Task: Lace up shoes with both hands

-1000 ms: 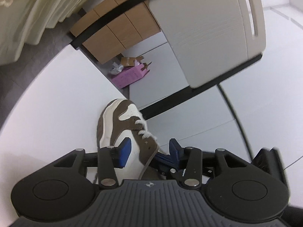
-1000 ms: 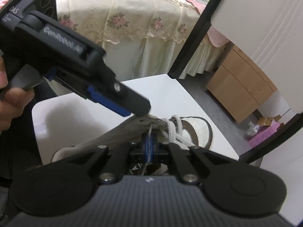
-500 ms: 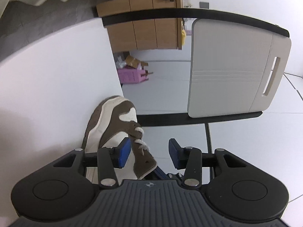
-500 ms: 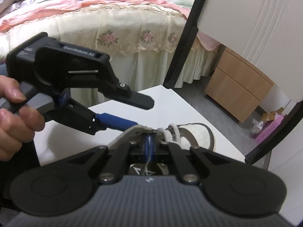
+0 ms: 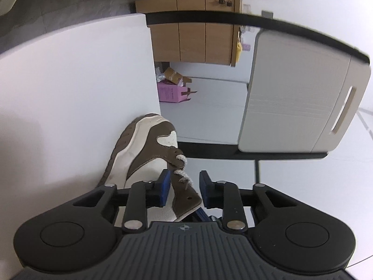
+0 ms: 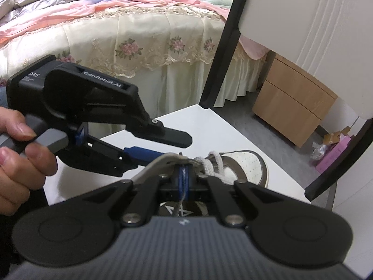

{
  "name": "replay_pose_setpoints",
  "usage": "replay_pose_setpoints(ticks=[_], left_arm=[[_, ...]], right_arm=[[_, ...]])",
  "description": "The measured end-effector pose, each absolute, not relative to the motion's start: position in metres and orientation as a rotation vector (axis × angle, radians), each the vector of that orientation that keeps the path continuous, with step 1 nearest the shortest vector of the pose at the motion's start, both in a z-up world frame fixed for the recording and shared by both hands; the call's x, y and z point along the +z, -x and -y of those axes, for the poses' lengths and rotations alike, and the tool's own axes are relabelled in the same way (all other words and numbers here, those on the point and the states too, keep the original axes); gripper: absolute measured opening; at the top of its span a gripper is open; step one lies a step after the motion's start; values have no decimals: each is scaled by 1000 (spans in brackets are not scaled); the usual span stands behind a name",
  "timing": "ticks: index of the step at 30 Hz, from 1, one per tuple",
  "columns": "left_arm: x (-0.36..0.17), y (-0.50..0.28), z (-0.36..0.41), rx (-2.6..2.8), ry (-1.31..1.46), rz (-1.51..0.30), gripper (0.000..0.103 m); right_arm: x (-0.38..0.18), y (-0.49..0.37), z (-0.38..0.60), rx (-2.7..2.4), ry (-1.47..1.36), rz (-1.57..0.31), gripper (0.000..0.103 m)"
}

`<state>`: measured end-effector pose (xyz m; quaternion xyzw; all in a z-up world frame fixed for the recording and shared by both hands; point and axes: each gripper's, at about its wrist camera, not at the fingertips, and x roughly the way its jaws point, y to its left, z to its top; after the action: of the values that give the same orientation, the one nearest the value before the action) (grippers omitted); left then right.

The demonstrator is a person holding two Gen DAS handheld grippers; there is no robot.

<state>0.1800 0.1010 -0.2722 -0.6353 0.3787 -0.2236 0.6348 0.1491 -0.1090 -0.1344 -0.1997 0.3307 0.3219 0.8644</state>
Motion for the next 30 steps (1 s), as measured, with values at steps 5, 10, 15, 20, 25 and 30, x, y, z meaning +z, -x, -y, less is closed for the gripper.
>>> replay_pose_setpoints(ticks=[5, 10, 15, 20, 25, 30], left_arm=[[-266, -187, -97, -521, 1386, -885, 27], [-264, -191, -95, -524, 1355, -893, 25], [-259, -193, -93, -510, 1288, -906, 10], [-249, -195, -92, -524, 1216, -904, 3], [-242, -198, -90, -534, 1153, -909, 3], [-235, -200, -92, -548, 1094, -894, 3]], right_arm=[[-134, -148, 106, 691, 503, -685, 3], [-133, -154, 107, 694, 484, -711, 3], [-134, -153, 106, 690, 505, -705, 4], [-122, -155, 112, 707, 517, -733, 9], [-105, -168, 108, 788, 493, -793, 46], [-102, -183, 88, 838, 539, -845, 44]])
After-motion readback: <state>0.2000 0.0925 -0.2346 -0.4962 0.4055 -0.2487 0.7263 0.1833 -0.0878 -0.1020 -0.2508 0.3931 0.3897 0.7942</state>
